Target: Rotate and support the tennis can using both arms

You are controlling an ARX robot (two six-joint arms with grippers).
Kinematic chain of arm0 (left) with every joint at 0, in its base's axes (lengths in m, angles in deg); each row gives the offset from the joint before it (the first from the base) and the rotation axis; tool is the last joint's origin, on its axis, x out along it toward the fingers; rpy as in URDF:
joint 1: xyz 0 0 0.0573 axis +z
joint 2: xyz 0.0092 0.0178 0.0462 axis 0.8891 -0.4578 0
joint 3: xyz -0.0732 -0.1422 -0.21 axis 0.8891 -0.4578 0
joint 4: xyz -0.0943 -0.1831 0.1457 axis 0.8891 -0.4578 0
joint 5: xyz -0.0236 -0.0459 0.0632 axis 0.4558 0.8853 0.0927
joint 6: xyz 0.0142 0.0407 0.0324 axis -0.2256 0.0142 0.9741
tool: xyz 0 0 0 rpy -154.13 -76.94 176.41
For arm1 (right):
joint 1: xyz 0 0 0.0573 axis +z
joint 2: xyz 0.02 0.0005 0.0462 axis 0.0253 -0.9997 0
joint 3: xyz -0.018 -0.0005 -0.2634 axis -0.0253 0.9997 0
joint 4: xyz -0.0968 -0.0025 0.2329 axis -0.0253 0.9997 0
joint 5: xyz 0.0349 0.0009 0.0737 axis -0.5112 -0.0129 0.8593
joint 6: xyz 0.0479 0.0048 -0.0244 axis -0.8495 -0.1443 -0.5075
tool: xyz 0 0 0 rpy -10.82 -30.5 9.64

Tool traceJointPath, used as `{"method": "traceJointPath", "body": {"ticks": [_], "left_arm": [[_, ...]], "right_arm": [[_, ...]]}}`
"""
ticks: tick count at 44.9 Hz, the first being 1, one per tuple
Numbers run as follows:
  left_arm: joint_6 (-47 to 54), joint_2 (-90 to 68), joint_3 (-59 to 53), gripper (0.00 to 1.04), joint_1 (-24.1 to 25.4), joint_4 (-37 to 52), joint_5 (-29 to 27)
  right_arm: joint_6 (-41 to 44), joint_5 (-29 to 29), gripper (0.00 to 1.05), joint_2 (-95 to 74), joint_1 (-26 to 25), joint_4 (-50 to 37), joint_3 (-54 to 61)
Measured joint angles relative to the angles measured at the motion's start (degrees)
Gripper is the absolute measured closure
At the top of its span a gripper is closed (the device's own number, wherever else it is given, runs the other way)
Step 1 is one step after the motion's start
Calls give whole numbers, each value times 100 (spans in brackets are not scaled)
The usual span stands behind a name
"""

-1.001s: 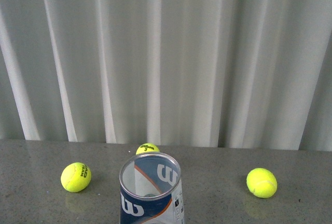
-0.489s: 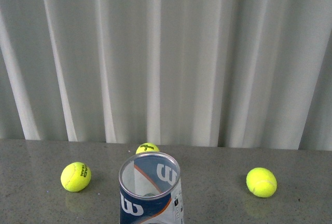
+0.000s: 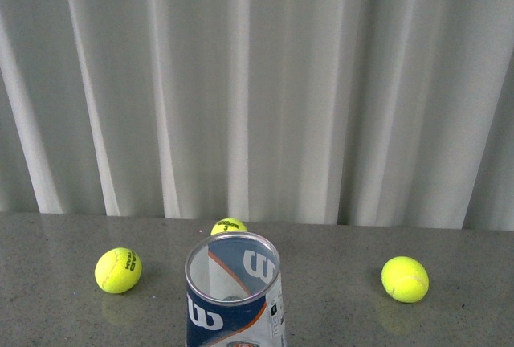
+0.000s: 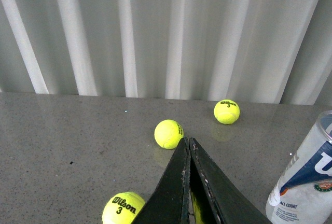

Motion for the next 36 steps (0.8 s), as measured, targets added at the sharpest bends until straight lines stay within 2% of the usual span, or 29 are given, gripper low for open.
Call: {"method": "traceJointPath", "body": {"ticks": [33,36], "left_arm": [[0,1438,0,101,0,-1434,0],[0,1849,2,101,0,-1987,0]], "right_arm": [[0,0,7,0,0,0,0],[0,2,7,0,0,0,0]]}}
